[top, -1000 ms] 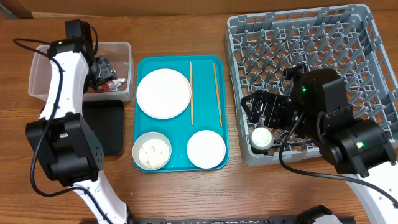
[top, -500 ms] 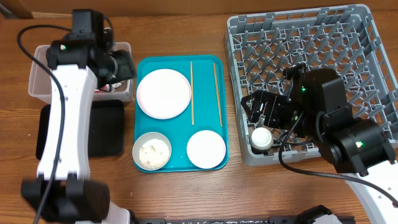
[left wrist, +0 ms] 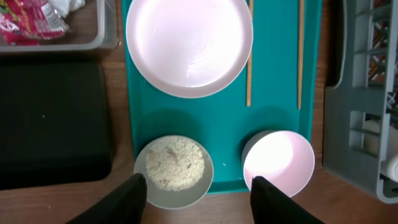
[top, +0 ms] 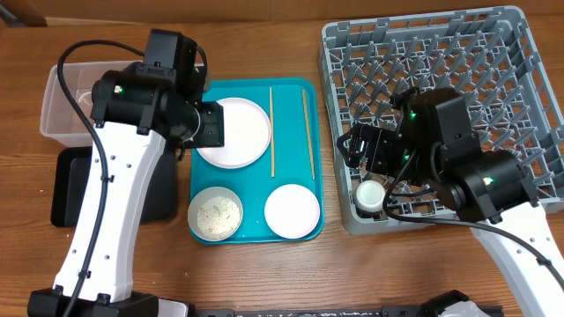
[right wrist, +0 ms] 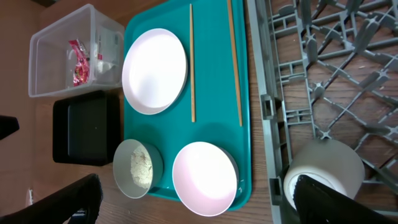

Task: Sort waste into correct bins and load items into the dishwasher
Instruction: 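Grasp the rice-filled bowl on the teal tray with the left gripper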

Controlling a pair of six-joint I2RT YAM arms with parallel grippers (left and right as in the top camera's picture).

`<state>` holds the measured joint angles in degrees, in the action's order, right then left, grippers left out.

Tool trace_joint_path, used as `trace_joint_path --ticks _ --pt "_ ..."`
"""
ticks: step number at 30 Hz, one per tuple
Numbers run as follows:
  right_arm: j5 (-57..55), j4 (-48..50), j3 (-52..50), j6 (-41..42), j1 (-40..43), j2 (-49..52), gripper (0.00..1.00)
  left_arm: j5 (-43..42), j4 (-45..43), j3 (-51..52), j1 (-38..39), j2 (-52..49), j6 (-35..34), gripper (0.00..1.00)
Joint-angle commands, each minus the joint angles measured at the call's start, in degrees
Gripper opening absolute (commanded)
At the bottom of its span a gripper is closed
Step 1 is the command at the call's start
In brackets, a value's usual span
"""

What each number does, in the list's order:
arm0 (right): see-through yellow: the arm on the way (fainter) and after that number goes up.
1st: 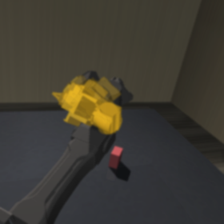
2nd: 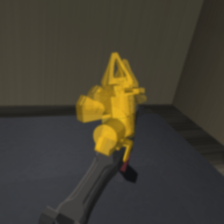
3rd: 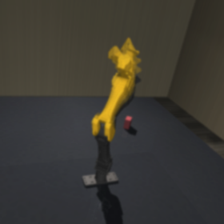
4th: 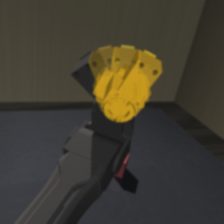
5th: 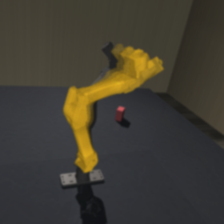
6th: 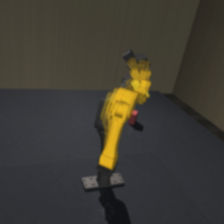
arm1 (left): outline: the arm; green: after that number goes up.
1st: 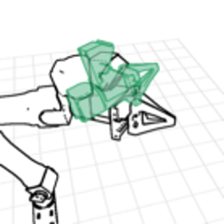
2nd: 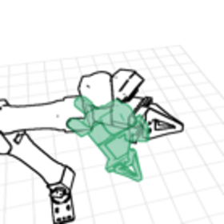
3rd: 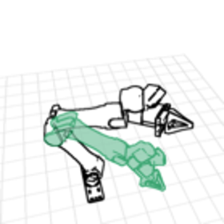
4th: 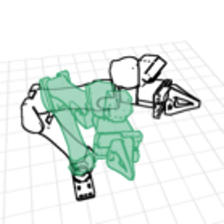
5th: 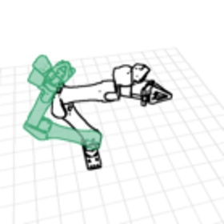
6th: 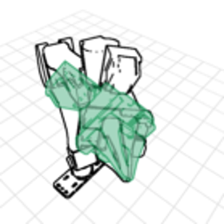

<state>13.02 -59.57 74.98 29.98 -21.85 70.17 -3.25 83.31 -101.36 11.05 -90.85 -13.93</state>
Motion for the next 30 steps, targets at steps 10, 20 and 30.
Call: trace_joint_path --ticks 10,20,30 --pt "-17.03 1.27 0.85 0.00 -0.22 -5.14 1.00 2.19 3.19 -0.52 0.28 13.42 -0.28 0.59" --pt "-17.03 1.03 0.85 0.00 -0.22 -3.56 1.00 0.31 5.73 15.15 1.42 16.83 -4.79 0.61" --pt "-17.03 0.92 0.83 0.00 -0.22 -2.08 1.00 2.32 -14.78 40.50 10.14 14.23 -14.80 0.62"
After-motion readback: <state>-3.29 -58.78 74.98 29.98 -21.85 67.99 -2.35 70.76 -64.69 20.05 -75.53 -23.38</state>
